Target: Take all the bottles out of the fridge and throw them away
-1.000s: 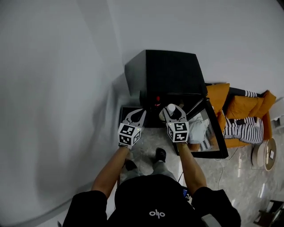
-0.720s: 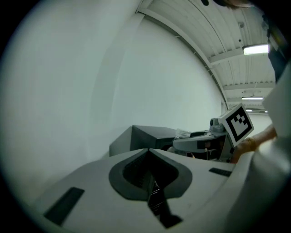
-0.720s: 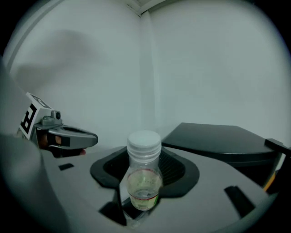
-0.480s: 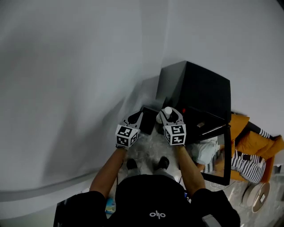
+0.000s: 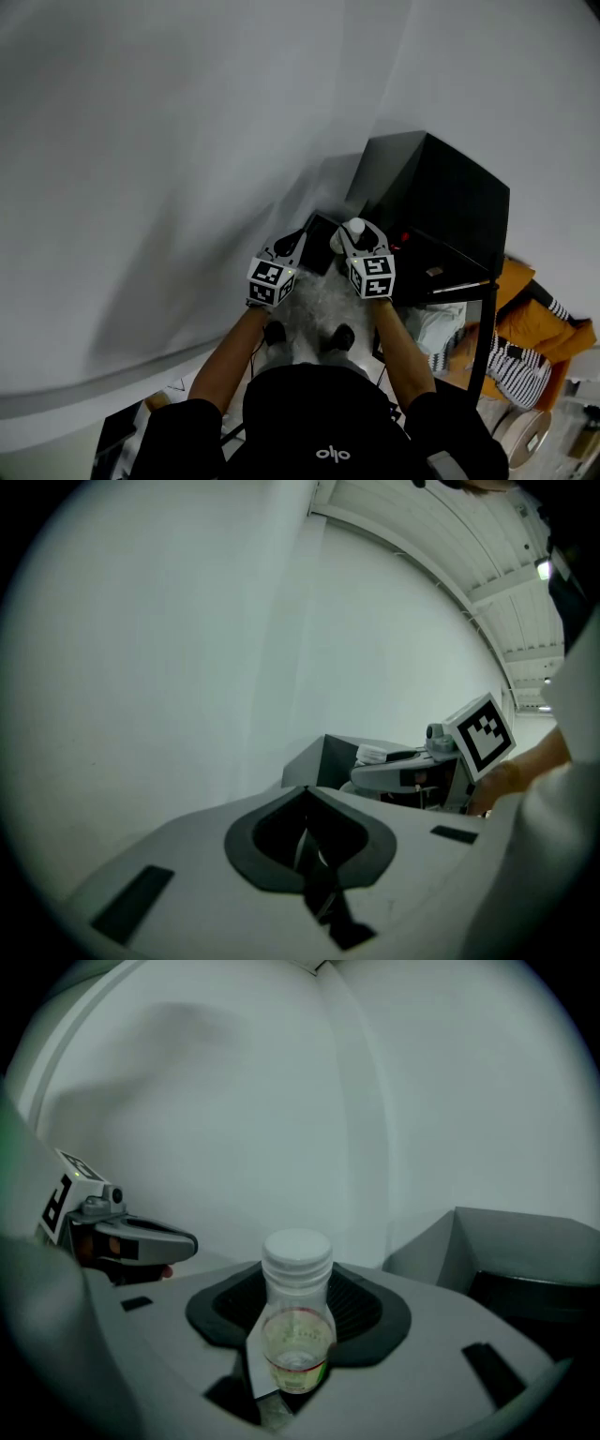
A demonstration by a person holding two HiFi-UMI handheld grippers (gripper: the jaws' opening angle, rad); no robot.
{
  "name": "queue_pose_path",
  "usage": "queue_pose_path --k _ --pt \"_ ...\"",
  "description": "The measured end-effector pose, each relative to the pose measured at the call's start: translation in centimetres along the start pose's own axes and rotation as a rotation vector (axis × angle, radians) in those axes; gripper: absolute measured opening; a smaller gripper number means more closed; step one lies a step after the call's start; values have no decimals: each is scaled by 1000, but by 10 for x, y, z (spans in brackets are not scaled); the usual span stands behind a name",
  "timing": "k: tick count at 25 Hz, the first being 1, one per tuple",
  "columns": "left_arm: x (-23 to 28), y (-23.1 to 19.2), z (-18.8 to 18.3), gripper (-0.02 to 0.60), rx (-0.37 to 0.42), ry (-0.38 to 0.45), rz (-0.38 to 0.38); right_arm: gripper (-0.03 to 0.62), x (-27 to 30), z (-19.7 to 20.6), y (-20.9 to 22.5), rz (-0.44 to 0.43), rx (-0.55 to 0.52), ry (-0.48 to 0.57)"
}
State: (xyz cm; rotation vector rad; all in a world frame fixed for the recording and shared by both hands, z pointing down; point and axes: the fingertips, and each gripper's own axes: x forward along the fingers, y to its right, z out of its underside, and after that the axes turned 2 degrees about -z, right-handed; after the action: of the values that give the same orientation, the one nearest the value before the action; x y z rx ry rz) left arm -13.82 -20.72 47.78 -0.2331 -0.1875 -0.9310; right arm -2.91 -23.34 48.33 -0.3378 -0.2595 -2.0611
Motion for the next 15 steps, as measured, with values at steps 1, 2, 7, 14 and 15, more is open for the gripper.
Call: queue_pose_path --k 1,2,7,14,15 --pt "2 -1 3 2 1 -5 1 198 4 4 0 -6 3 -3" --pt "4 -3 6 2 1 -9 2 198 9 8 1 -11 6 -7" --pt "20 -14 25 2 -14 -34 5 198 36 35 5 -27 6 -35" --pt "53 -23 82 2 -31 -86 41 198 81 95 15 -35 19 -83" --pt "58 -24 93 2 -37 -91 48 198 87 107 16 -35 20 -90"
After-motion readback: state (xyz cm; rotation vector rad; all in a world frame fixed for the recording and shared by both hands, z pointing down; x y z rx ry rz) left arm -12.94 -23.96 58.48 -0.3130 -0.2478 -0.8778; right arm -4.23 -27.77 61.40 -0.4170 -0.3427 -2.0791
